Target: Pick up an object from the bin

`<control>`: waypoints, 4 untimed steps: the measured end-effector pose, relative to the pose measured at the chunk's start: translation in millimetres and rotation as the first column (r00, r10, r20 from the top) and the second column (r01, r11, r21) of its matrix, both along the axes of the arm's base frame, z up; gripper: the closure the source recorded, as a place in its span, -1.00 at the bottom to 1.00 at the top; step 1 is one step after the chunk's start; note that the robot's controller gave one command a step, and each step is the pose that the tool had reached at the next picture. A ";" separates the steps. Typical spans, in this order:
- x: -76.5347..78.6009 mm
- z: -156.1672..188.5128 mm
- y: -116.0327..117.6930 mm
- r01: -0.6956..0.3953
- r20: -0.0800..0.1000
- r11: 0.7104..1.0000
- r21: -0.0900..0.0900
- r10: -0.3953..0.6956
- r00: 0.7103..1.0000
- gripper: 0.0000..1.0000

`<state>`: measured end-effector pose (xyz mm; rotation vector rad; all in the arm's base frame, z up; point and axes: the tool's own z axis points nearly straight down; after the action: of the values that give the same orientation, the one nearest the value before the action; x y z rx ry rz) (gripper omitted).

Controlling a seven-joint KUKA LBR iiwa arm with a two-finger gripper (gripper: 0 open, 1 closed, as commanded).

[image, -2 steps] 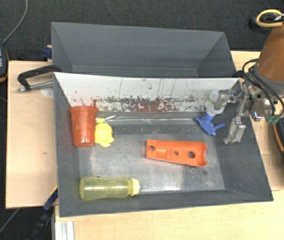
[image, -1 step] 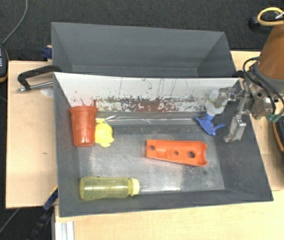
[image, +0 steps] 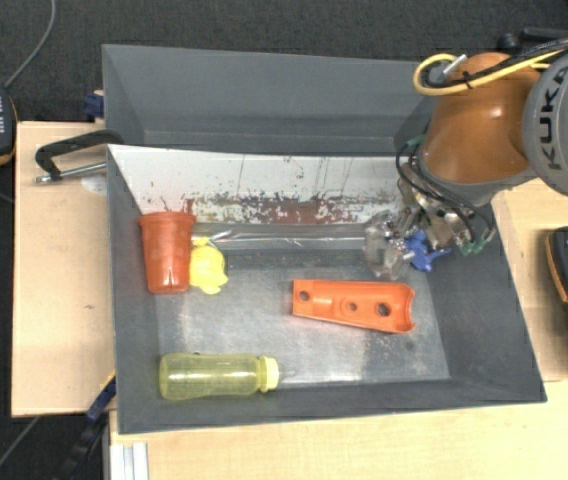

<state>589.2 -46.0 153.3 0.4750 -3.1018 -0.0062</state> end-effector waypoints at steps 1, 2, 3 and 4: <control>0.1 0.1 -0.1 -0.001 0.000 1.000 0.000 0.001 1.000 -1.00; 0.1 0.1 -0.1 -0.001 0.001 1.000 0.000 0.001 1.000 -1.00; 6.3 -82.1 23.1 -0.373 0.003 0.928 0.002 0.373 0.928 1.00; 6.3 -82.1 23.2 -0.373 0.003 0.928 0.002 0.373 0.928 1.00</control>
Offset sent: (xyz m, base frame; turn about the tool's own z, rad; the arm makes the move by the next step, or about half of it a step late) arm 0.0000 0.0000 0.0000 0.0000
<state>595.5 -22.9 71.2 1.0565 -2.9571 -0.0088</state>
